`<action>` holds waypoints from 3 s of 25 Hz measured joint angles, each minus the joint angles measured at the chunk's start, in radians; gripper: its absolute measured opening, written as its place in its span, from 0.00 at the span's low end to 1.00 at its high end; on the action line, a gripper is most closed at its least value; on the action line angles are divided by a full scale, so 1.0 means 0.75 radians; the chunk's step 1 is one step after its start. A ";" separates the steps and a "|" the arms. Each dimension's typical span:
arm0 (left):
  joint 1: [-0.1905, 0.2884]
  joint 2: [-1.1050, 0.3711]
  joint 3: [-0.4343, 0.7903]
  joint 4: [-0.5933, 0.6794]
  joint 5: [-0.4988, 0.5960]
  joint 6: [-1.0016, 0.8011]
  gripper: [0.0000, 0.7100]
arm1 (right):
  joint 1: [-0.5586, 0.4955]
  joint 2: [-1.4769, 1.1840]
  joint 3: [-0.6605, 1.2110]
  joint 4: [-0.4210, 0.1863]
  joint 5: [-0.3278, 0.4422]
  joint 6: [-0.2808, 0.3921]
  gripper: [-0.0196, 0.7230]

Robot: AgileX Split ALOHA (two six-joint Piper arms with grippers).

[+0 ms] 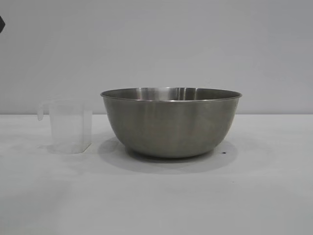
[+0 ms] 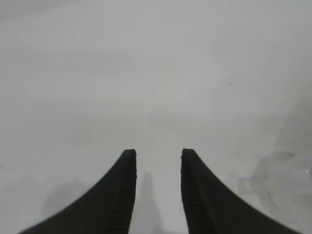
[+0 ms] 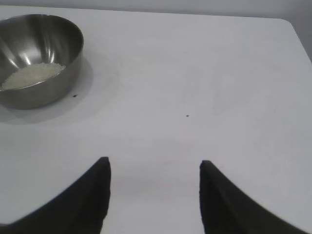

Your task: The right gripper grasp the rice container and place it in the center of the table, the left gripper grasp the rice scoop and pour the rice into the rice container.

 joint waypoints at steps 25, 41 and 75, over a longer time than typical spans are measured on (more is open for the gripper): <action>0.028 -0.047 -0.227 -0.028 1.029 0.151 0.31 | 0.000 0.000 0.000 0.000 0.000 0.000 0.54; 0.028 -0.267 -0.227 -0.057 1.326 0.177 0.31 | 0.000 0.000 0.000 0.000 0.000 0.000 0.54; 0.028 -1.560 0.342 -0.068 1.424 0.130 0.31 | 0.000 0.000 0.000 0.000 0.000 0.000 0.54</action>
